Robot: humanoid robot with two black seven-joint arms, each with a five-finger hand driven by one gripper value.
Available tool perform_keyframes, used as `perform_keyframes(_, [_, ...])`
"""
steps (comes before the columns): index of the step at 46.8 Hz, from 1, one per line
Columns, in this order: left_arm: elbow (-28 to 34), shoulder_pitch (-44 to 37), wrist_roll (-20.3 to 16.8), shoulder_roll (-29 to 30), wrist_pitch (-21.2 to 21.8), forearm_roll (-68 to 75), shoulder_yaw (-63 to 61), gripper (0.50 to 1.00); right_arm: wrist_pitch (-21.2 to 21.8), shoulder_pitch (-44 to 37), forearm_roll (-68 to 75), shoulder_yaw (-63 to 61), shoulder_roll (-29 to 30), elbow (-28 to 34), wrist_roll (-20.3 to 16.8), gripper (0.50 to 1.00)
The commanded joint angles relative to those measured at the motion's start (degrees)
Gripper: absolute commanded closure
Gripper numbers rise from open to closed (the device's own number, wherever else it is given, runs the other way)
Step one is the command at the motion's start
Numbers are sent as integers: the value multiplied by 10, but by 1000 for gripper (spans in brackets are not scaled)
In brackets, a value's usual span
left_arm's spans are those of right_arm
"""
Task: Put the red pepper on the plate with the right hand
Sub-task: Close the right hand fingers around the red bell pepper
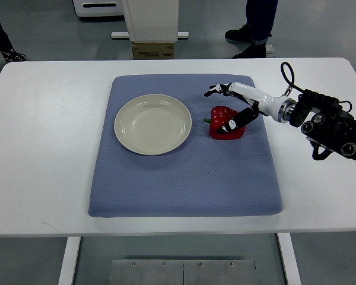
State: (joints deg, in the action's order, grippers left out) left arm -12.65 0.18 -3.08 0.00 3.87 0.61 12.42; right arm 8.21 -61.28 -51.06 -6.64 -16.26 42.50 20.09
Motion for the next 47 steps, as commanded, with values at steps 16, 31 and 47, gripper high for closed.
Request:
perform_keyframes(16, [0, 0, 0, 0, 0, 0, 0, 500, -1, -2, -3, 39, 6, -23, -2, 590])
perform_keyframes(31, [0, 0, 0, 0, 0, 0, 0, 500, 0, -2, -3, 48, 6, -32, 0, 726])
perform_keyframes(47, [-1, 0, 0, 0, 0, 0, 1, 500, 0, -3, -2, 49, 4, -39, -1, 1000])
